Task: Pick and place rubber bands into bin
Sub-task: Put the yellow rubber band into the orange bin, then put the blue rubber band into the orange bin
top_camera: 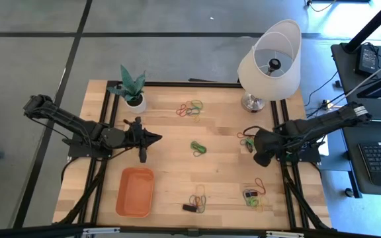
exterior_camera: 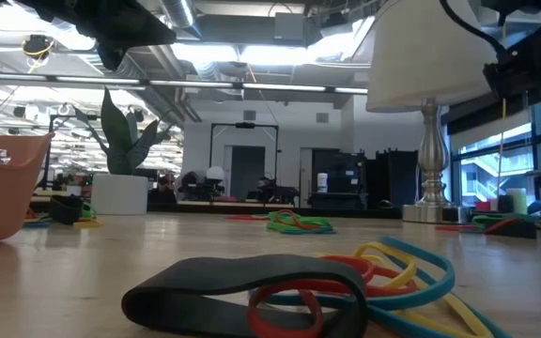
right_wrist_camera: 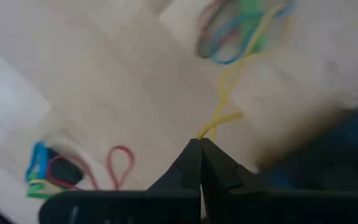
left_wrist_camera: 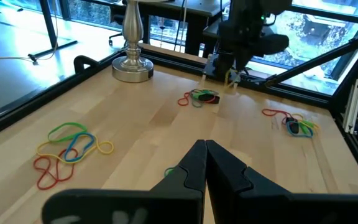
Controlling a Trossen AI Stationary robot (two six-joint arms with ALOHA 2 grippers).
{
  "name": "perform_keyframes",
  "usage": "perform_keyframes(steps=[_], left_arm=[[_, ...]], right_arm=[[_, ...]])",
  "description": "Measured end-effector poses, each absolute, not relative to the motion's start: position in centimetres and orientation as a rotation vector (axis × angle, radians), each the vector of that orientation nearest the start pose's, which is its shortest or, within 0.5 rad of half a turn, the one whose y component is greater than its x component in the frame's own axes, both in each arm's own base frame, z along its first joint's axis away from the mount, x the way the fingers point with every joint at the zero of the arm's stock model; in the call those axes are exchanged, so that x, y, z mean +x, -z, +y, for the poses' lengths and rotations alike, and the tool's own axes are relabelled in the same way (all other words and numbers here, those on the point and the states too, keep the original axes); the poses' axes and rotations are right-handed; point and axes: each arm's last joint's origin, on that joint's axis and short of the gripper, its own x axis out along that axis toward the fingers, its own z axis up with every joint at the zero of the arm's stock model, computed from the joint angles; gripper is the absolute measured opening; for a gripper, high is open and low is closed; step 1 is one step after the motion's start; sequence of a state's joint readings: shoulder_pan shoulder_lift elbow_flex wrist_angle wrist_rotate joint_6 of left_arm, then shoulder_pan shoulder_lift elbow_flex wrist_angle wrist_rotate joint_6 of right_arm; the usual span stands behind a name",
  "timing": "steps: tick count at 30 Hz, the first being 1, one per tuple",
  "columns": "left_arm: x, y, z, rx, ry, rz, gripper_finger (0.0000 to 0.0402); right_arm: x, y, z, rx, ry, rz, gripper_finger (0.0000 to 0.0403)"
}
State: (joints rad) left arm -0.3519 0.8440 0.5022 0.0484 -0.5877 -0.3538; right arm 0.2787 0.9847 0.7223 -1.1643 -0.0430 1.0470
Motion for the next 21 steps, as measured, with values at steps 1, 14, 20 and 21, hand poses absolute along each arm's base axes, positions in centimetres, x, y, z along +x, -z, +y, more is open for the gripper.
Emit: perform_keyframes(steps=[1, 14, 20, 21], left_arm=[[17.77, -24.86, -4.82, -0.217, -0.277, 0.217, 0.0004], [17.76, -24.87, -4.76, -0.214, -0.296, 0.213, 0.0004], [17.76, -24.87, -4.75, -0.213, -0.301, 0.212, 0.0004], [17.76, -24.87, -4.75, -0.213, -0.301, 0.212, 0.0004]], right_arm=[[13.58, -21.96, 4.03, 0.696, 0.481, 1.385, 0.0000], [13.74, -21.43, 3.85, 0.678, 0.537, 1.324, 0.0051], [13.72, -21.42, 3.69, 0.652, 0.577, 1.295, 0.0087], [13.75, -21.43, 3.60, 0.637, 0.600, 1.274, 0.0091]])
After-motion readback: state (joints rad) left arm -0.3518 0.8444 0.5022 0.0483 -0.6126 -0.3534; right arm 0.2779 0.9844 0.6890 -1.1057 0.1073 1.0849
